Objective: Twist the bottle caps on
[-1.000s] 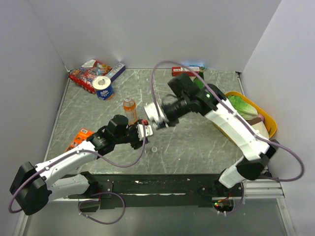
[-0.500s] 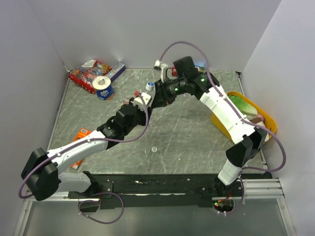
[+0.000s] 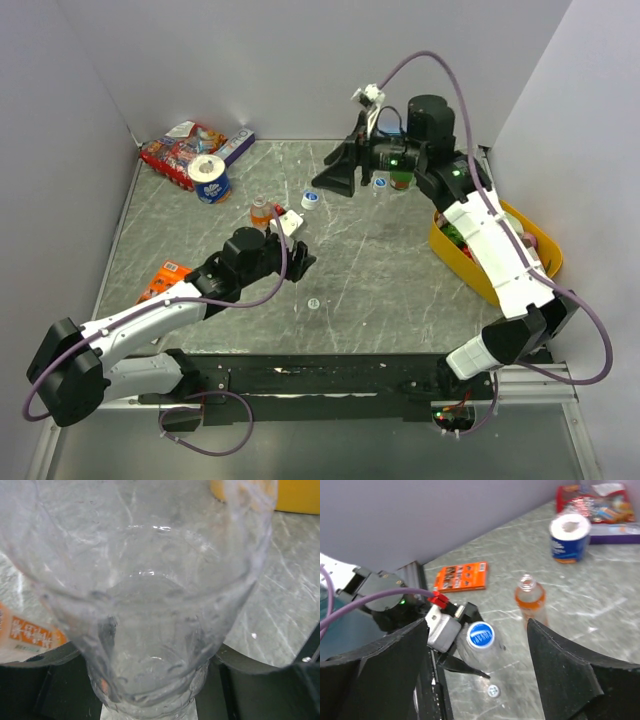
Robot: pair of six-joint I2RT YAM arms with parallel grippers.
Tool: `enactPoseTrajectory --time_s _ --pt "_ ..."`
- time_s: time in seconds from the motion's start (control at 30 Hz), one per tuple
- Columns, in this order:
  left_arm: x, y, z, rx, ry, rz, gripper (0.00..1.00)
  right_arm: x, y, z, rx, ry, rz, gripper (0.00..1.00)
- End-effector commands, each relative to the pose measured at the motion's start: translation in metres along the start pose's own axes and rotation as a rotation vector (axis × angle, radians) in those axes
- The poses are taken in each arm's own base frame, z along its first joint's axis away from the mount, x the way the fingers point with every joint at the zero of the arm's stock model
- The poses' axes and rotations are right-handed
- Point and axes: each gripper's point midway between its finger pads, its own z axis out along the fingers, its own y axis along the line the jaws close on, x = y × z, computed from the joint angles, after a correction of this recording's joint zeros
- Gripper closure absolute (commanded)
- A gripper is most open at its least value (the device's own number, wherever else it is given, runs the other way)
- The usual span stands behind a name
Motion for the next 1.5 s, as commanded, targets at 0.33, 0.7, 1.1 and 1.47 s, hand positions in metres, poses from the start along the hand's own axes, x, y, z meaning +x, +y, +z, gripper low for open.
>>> enactPoseTrajectory --time_s 0.33,0.7,1.1,1.47 --pt "-0.063 -0.023 -0.006 0.114 -0.146 0.001 0.99 0.041 0.004 0.029 -0.036 0.087 0.022 0.18" --pt "-0.060 -0.030 -0.002 0.156 -0.133 0.007 0.46 0.055 -0.007 0.027 -0.003 0.116 -0.109 0.81" --pt "0.007 -0.003 -0.043 0.087 0.096 0.002 0.04 0.123 -0.061 -0.006 0.179 0.197 -0.415 0.87" --pt "0.008 0.028 -0.058 -0.002 0.139 -0.027 0.04 0.140 -0.099 0.004 0.220 0.135 -0.431 0.85"
